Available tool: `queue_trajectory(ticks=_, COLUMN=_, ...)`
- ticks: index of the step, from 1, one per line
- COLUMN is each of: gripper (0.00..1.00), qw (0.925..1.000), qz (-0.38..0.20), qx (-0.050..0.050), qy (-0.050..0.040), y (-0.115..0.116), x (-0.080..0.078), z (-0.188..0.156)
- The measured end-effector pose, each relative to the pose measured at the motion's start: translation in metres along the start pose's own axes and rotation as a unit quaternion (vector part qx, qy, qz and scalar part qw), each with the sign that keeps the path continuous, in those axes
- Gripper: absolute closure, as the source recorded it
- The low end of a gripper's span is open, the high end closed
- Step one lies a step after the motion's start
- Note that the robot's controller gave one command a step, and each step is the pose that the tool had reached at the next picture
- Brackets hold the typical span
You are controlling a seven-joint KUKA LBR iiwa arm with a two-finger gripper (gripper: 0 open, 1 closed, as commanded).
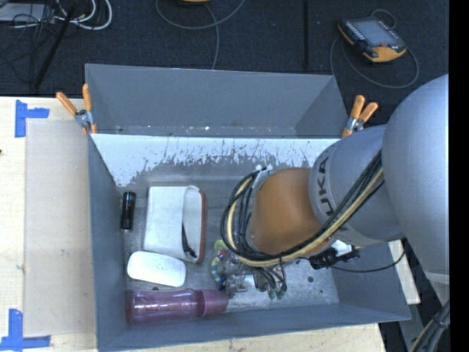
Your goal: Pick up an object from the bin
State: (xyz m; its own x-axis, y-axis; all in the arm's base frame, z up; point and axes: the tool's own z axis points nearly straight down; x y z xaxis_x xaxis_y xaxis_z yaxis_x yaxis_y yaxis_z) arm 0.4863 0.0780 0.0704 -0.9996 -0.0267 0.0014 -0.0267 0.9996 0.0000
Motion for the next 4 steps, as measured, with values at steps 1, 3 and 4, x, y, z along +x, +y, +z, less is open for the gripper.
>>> queue_trajectory(ticks=1, gripper=1.00, qw=1.0000, qz=0.005, qx=0.000, qy=0.0047, y=-0.004, x=-0.010, z=-0.038)
queue_trajectory(ticks=3, gripper=1.00, qw=1.0000, qz=0.001, qx=0.000, qy=0.0018, y=0.001, x=0.004, z=-0.078)
queue_trajectory(ticks=4, gripper=1.00, qw=0.9956, qz=-0.094, qx=0.000, qy=-0.0014, y=0.008, x=-0.018, z=-0.236)
